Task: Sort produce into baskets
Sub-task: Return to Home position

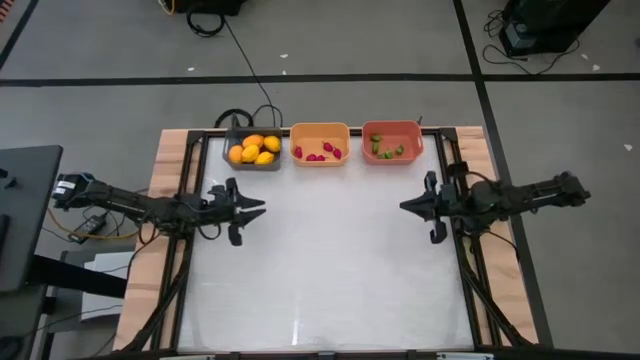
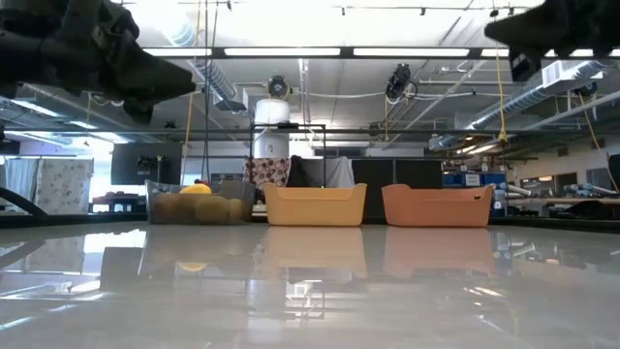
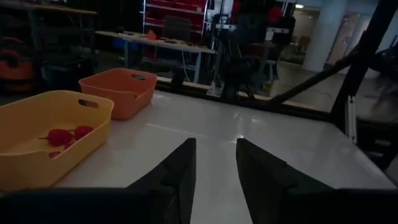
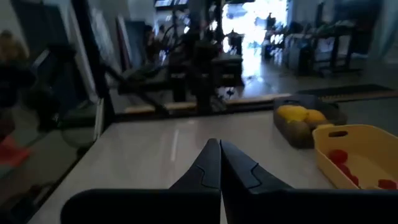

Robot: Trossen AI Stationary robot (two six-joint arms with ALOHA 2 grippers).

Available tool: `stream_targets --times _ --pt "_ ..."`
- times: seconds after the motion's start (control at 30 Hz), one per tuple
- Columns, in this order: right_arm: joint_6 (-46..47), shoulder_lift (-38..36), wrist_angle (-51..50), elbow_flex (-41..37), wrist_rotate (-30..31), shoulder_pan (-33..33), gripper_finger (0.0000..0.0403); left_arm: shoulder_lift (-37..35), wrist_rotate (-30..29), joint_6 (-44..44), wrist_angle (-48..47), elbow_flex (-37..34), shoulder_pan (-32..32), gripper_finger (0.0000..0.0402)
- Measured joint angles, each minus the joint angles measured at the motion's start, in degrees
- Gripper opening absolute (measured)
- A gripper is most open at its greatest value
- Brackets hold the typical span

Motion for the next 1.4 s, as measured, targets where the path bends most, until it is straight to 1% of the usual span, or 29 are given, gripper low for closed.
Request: stream_targets --times 0.13,0.3,0.43,0.53,0.7,0.93,1.03,1.27,1.4 --pt "1.1 -4.4 6.0 -6.8 -0.5 0.0 0.0003 0.0 -2.7 2.0 -0.2 0.0 0.0 0.0119" --pt "1.7 -8.2 6.1 -10.4 -0.8 0.0 0.0002 0.0 -3.7 2.2 -0.9 0.0 0.2 0.0119" --pt "1.7 -9.9 5.0 -11.3 -0.8 0.0 0.0002 0.2 -4.7 0.7 -1.7 -0.3 0.2 0.0119" --pt "2.1 -10.8 5.1 -12.2 -0.7 0.0 0.0002 0.1 -5.1 0.5 1.4 -2.4 0.2 0.0119" --pt "3.0 -12.1 7.5 -14.5 1.8 0.0 0.0002 0.1 -5.6 0.6 5.8 -5.7 0.2 0.0119" --pt "3.2 -12.9 7.0 -15.0 2.4 0.0 0.0002 -1.1 -6.3 1.7 4.9 -5.8 0.2 0.0119" --pt "4.4 -12.8 6.3 -15.0 3.1 0.0 0.0002 -1.0 -7.1 0.9 5.2 -5.8 0.2 0.0119" --pt "4.8 -12.8 6.2 -15.0 3.2 0.0 0.0002 -1.0 -7.1 0.5 4.9 -5.8 0.2 0.0119" --pt "5.1 -12.8 6.1 -15.7 3.3 0.0 0.0002 -1.0 -6.3 0.4 5.5 -5.8 0.2 0.0107"
